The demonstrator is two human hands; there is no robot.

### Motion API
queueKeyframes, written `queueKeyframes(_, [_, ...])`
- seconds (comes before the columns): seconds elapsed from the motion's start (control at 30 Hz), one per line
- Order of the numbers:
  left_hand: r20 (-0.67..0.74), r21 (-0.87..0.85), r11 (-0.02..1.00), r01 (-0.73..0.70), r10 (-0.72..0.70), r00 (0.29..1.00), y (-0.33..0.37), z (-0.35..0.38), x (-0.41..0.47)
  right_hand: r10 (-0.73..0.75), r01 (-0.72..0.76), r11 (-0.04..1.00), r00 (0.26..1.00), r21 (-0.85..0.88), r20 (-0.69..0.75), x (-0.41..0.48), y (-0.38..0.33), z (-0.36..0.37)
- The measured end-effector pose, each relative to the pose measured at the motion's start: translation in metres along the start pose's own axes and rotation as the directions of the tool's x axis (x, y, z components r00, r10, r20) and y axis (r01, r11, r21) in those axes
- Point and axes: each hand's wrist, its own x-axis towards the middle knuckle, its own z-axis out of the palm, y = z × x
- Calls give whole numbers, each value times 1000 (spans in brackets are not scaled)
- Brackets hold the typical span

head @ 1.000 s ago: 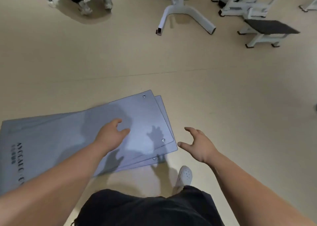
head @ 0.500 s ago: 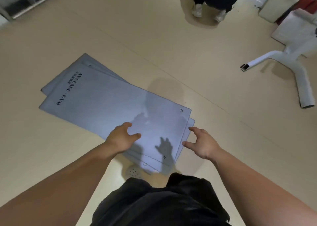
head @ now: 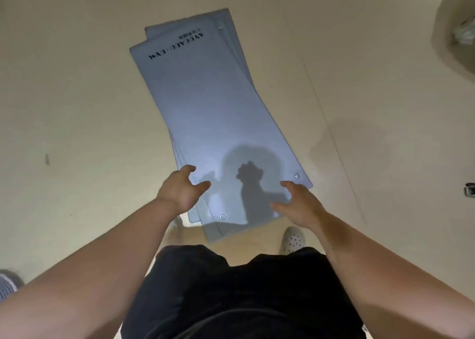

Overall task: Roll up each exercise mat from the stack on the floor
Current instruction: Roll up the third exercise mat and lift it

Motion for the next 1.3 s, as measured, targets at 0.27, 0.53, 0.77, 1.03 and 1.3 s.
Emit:
queueKeyframes(0.27, [3,-10,995,102,-102,995,-41,118,-12,-107,125,987,982,-104,158,54,42,35])
queueKeyframes(0.53, [44,-14,991,130,-129,991,-138,252,121,-55,128,942,970,-309,235,208,103,177])
queueKeyframes(0.77, [62,5,997,78,-79,995,-218,365,271,-28,65,968,988,-242,155,366,163,294])
queueKeyframes(1.03, [83,170,985,13,-27,996,-261,452,383,-100,162,861,983,-482,152,455,218,374])
queueKeyframes(1.3, [53,249,963,-103,93,994,-272,485,372,-217,254,597,964,-761,151,458,252,381])
